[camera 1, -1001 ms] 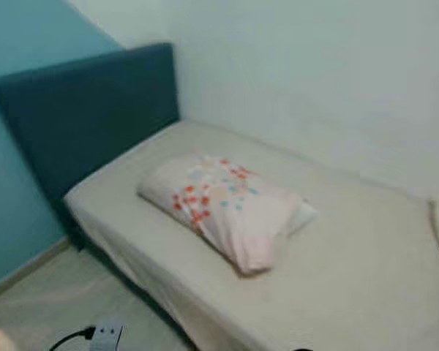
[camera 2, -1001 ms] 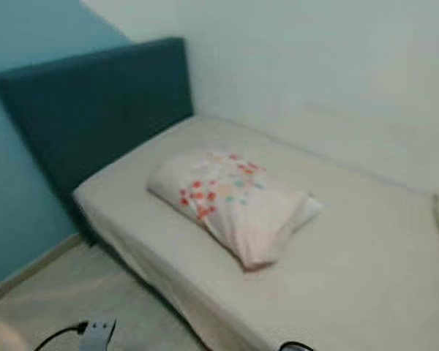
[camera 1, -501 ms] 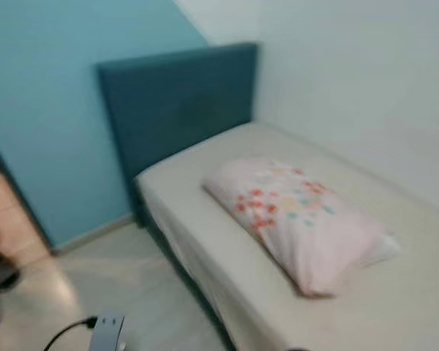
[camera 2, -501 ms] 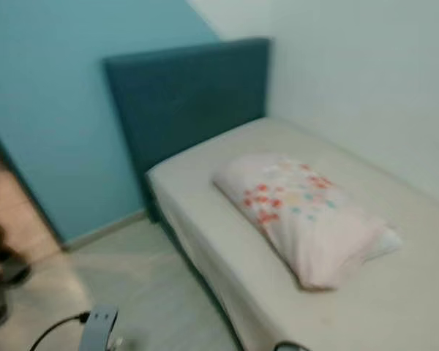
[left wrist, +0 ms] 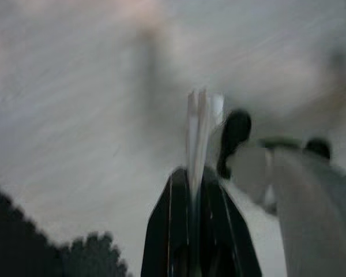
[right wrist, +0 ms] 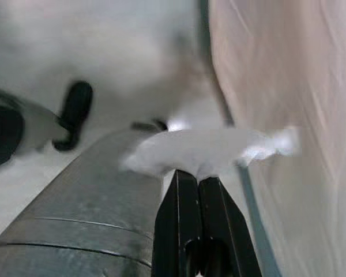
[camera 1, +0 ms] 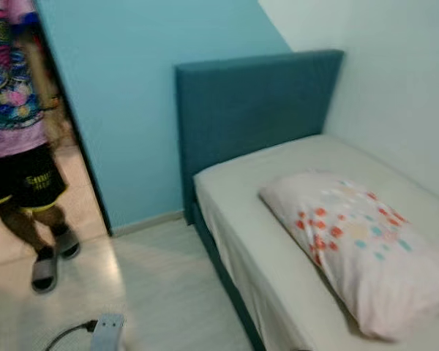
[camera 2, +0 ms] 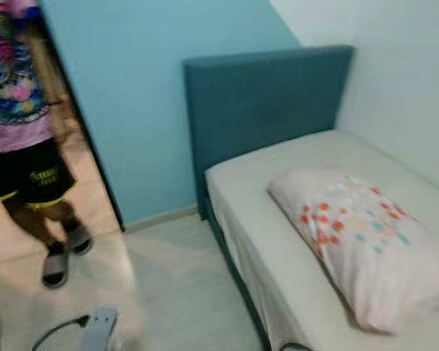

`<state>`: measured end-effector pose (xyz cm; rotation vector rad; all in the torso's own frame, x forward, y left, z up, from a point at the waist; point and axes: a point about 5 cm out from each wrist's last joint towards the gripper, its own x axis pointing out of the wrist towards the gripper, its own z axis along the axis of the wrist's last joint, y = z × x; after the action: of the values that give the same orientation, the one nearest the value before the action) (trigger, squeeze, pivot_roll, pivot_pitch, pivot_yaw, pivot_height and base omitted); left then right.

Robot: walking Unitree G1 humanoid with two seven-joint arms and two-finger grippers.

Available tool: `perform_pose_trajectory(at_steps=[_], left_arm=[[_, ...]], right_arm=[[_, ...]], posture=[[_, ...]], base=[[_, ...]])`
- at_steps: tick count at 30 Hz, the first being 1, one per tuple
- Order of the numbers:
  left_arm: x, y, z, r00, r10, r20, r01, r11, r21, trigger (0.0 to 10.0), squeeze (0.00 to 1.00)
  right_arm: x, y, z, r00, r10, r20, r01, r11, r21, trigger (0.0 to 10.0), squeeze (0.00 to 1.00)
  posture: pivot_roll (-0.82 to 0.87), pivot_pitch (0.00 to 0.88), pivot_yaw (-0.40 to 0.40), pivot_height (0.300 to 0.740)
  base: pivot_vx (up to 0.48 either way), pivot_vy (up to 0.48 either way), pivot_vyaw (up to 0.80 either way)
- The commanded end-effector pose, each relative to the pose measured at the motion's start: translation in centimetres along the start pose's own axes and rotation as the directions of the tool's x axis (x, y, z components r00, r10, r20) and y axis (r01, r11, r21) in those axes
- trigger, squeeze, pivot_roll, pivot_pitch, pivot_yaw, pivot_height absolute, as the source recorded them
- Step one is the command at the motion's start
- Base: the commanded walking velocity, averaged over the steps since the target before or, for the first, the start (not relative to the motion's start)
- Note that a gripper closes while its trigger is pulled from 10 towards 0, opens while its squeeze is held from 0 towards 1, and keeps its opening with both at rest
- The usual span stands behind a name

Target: Clean up the room

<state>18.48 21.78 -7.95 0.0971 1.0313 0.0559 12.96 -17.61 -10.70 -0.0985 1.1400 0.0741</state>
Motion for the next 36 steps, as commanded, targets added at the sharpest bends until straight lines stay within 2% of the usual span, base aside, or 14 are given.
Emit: perform_pose_trajectory(at_steps=[1, 13, 17, 21, 23, 24, 25, 27, 28, 31, 32, 34, 36], left_arm=[[0.0, -0.2, -0.5, 1.0, -0.009, -0.018, 0.009, 1.0, 0.004, 10.0, 0.0], [0.0, -0.2, -0.4, 1.0, -0.011, -0.017, 0.011, 1.0, 0.0, 10.0, 0.0], [0.0, -0.3, -0.4, 1.0, -0.015, -0.016, 0.014, 1.0, -0.002, 10.0, 0.0], [0.0, -0.3, -0.4, 1.0, -0.015, -0.015, 0.015, 1.0, -0.003, 10.0, 0.0], [0.0, -0.3, -0.5, 1.0, -0.008, -0.013, 0.008, 1.0, -0.025, 10.0, 0.0], [0.0, -0.3, -0.5, 1.0, -0.008, -0.013, 0.008, 1.0, -0.025, 10.0, 0.0], [0.0, -0.3, -0.5, 1.0, -0.001, -0.01, 0.0, 0.999, -0.054, 10.0, 0.0], [0.0, -0.4, -0.6, 1.0, 0.007, -0.007, -0.008, 0.997, -0.079, 10.0, 0.0], [0.0, -0.4, -0.6, 1.0, 0.007, -0.007, -0.008, 0.997, -0.079, 10.0, 0.0], [0.0, -0.4, -0.7, 1.0, 0.015, -0.006, -0.015, 0.994, -0.104, 10.0, 0.0], [0.0, -0.4, -0.7, 1.0, 0.015, -0.006, -0.015, 0.994, -0.104, 10.0, 0.0], [0.0, -0.4, -0.7, 1.0, 0.013, -0.005, -0.014, 0.994, -0.104, 10.0, 0.0], [0.0, -0.4, -0.7, 1.0, 0.011, -0.004, -0.012, 0.995, -0.103, 10.0, 0.0]], right_arm=[[-0.1, -0.2, -0.5, 1.0, -0.002, -0.022, 0.002, 1.0, -0.008, 10.0, 0.0], [0.0, -0.6, -0.1, 0.999, -0.03, -0.012, 0.03, 0.999, -0.04, 10.0, 0.0], [-0.4, -3.7, 0.8, 0.995, -0.1, 0.023, 0.101, 0.994, -0.041, 10.0, 0.0], [-0.5, -4.7, 1.7, 0.989, -0.138, 0.055, 0.139, 0.99, -0.025, 10.0, 0.0], [-0.7, -6.3, 3.4, 0.97, -0.218, 0.11, 0.214, 0.976, 0.047, 10.0, 0.0], [-0.7, -6.3, 3.4, 0.97, -0.218, 0.11, 0.214, 0.976, 0.047, 10.0, 0.0], [-0.9, -7.2, 4.5, 0.955, -0.264, 0.137, 0.247, 0.96, 0.131, 10.0, 0.0], [-1.1, -7.9, 6.4, 0.942, -0.278, 0.189, 0.236, 0.947, 0.216, 10.0, 0.0], [-1.1, -7.9, 6.4, 0.942, -0.278, 0.189, 0.236, 0.947, 0.216, 10.0, 0.0], [-0.6, -4.7, 9.5, 0.949, -0.068, 0.309, 0.01, 0.983, 0.184, 10.0, 0.0], [-0.6, -4.7, 9.5, 0.949, -0.068, 0.309, 0.01, 0.983, 0.184, 10.0, 0.0], [-0.5, -3.1, 10.3, 0.945, 0.017, 0.326, -0.084, 0.978, 0.192, 10.0, 0.0], [-0.3, -2.5, 10.0, 0.952, 0.041, 0.302, -0.1, 0.978, 0.182, 10.0, 0.0]], posture=[[0.01, 0.0, -0.042, 0.74], [0.01, 0.0, -0.048, 0.74], [0.01, 0.0, -0.048, 0.74], [0.01, 0.0, -0.048, 0.74], [0.02, 0.0, -0.049, 0.74], [0.02, 0.0, -0.049, 0.74], [0.02, 0.0, -0.05, 0.74], [0.02, 0.0, -0.052, 0.74], [0.02, 0.0, -0.052, 0.74], [0.02, 0.0, -0.055, 0.74], [0.02, 0.0, -0.055, 0.74], [0.02, 0.0, -0.055, 0.74], [0.02, 0.0, -0.059, 0.74]], base=[[0.0, 0.0, 0.73], [0.0, 0.0, 0.73], [0.0, 0.0, 0.73], [0.0, 0.0, 0.73], [0.0, 0.0, 0.73], [0.0, 0.0, 0.73], [0.0, 0.0, 0.73], [0.0, 0.0, 0.72], [0.0, 0.0, 0.72], [0.0, 0.0, 0.71], [0.0, 0.0, 0.71], [0.0, 0.0, 0.71], [0.0, 0.0, 0.71]])
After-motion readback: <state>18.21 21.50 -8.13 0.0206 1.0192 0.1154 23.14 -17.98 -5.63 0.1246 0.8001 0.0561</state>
